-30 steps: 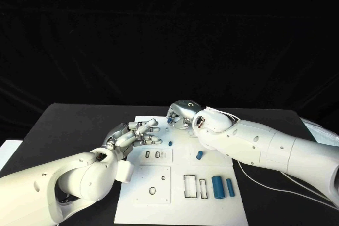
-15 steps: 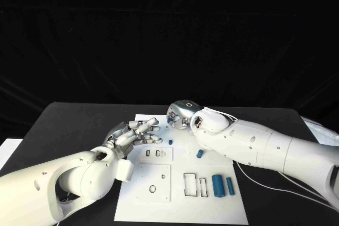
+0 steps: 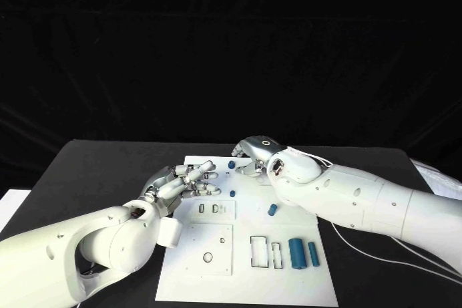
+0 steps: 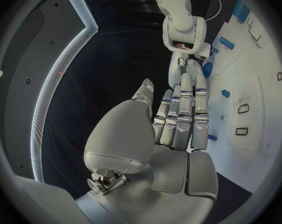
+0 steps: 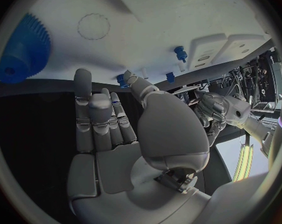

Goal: Assemble the parts on the task board

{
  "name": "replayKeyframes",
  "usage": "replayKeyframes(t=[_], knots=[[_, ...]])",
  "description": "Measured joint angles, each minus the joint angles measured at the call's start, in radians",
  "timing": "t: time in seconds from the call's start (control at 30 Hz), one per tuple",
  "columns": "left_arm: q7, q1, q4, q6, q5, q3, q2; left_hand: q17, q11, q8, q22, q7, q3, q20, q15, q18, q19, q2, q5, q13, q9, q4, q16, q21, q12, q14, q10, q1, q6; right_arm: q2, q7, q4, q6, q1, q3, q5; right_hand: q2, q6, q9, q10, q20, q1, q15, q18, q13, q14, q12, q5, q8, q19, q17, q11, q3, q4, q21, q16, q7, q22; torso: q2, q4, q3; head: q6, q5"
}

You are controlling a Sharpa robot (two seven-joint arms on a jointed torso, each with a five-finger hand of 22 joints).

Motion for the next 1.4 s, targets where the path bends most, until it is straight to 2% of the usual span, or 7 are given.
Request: replayKeyframes(t=[0.27, 0.4, 0.5, 0.63, 0.7, 1.07, 1.4], knots=[[0.001, 0.0, -0.003, 0.0, 0.0, 0.0, -0.007, 0.0, 0.003, 0.0, 0.0, 0.0, 0.0, 0.0, 0.0, 0.0, 0.0, 0.0, 0.0, 0.0, 0.0, 0.0, 0.0, 0.0, 0.0, 0.0, -0.003, 0.0, 0.0, -0.169, -0.037, 0.173, -0.017, 0.025, 0.011, 0.064, 0.007, 0.047, 0.007, 0.214, -0.016, 0.006, -0.03, 0.0, 0.038, 0.011, 0.106, 0.014, 0.005, 0.046, 0.144, -0.021, -0.023, 0.034, 0.058, 0.121, -0.015, 0.072, -0.002, -0.0072, 0.0026, 0.001, -0.001], [0.002, 0.0, -0.003, 0.0, 0.0, 0.0, -0.008, 0.0, 0.003, 0.0, 0.0, 0.0, 0.0, 0.0, 0.0, 0.0, 0.0, 0.0, 0.0, 0.0, 0.0, 0.0, 0.0, 0.0, 0.0, 0.0, -0.003, 0.0, 0.0, -0.234, -0.069, 0.219, -0.007, 0.037, 0.014, 0.134, -0.025, 0.039, 0.007, 0.345, -0.04, -0.029, -0.054, -0.016, 0.097, 0.01, 0.188, 0.065, 0.005, 0.108, 0.276, -0.062, -0.064, 0.069, 0.147, 0.227, -0.037, 0.199, -0.004, -0.0141, 0.0053, 0.003, -0.003], [0.002, 0.0, -0.003, 0.0, 0.0, 0.0, -0.008, 0.001, 0.003, 0.0, -0.001, 0.0, 0.0, 0.0, 0.003, 0.0, 0.0, 0.0, 0.0, 0.0, 0.0, 0.0, 0.0, 0.0, 0.0, -0.003, -0.003, 0.0, 0.0, -0.262, -0.09, 0.226, 0.013, 0.041, 0.015, 0.19, -0.035, 0.031, 0.007, 0.377, -0.056, -0.037, -0.061, -0.031, 0.24, 0.011, 0.339, 0.112, 0.005, 0.146, 0.329, -0.083, -0.131, 0.094, 0.212, 0.275, -0.051, 0.29, -0.006, -0.0193, 0.0076, 0.003, -0.004], [0.002, 0.0, -0.004, 0.0, 0.0, 0.0, -0.008, 0.001, 0.003, 0.0, -0.001, 0.0, 0.0, 0.0, 0.003, 0.0, 0.0, 0.0, 0.0, 0.0, 0.0, 0.0, 0.0, 0.0, 0.0, -0.003, -0.003, 0.0, 0.0, -0.277, -0.112, 0.219, 0.053, 0.043, 0.015, 0.245, -0.031, 0.012, 0.007, 0.345, -0.05, -0.022, -0.061, -0.033, 0.637, 0.011, 0.712, 0.136, 0.01, 0.162, 0.406, -0.073, -0.204, 0.135, 0.264, 0.336, -0.049, 0.363, -0.007, -0.023, 0.0099, 0.002, -0.002], [0.002, 0.0, -0.004, 0.0, 0.0, 0.0, -0.008, 0.001, 0.003, 0.0, -0.001, 0.0, 0.0, 0.0, 0.003, 0.0, 0.0, 0.0, 0.0, 0.0, 0.0, 0.0, 0.0, 0.0, 0.0, -0.003, -0.003, 0.0, 0.0, -0.278, -0.12, 0.213, 0.072, 0.043, 0.015, 0.262, -0.017, 0.009, 0.009, 0.32, -0.048, -0.004, -0.061, -0.047, 0.779, 0.011, 0.839, 0.137, 0.013, 0.164, 0.433, -0.074, -0.229, 0.154, 0.28, 0.357, -0.046, 0.385, -0.008, -0.0235, 0.0102, 0.001, -0.002], [0.003, 0.0, -0.006, 0.009, 0.0, 0.0, -0.007, 0.002, 0.003, 0.0, -0.001, 0.0, 0.0, 0.0, 0.0, 0.0, 0.0, 0.0, 0.0, 0.0, 0.0, 0.0, 0.0, 0.0, 0.0, -0.007, -0.003, 0.0, 0.0, -0.263, -0.154, 0.177, 0.157, 0.042, 0.014, 0.301, -0.003, 0.001, 0.01, 0.303, -0.048, 0.021, -0.061, -0.047, 0.882, 0.011, 0.914, 0.137, 0.013, 0.164, 0.456, -0.073, -0.245, 0.171, 0.291, 0.369, -0.041, 0.405, -0.008, -0.0236, 0.0098, -0.003, -0.01], [0.003, 0.0, -0.007, 0.013, 0.0, 0.0, -0.007, 0.002, 0.003, 0.0, -0.001, 0.0, 0.0, 0.0, 0.0, 0.0, 0.0, 0.0, 0.0, 0.0, 0.0, 0.0, 0.0, 0.0, 0.0, -0.007, -0.003, 0.0, 0.0, -0.241, -0.161, 0.161, 0.183, 0.036, 0.014, 0.3, 0.005, 0.001, 0.014, 0.303, -0.048, 0.036, -0.061, -0.047, 0.934, 0.011, 0.961, 0.137, 0.024, 0.163, 0.464, -0.073, -0.248, 0.173, 0.299, 0.379, -0.041, 0.414, -0.008, -0.0228, 0.0077, -0.006, -0.008]])
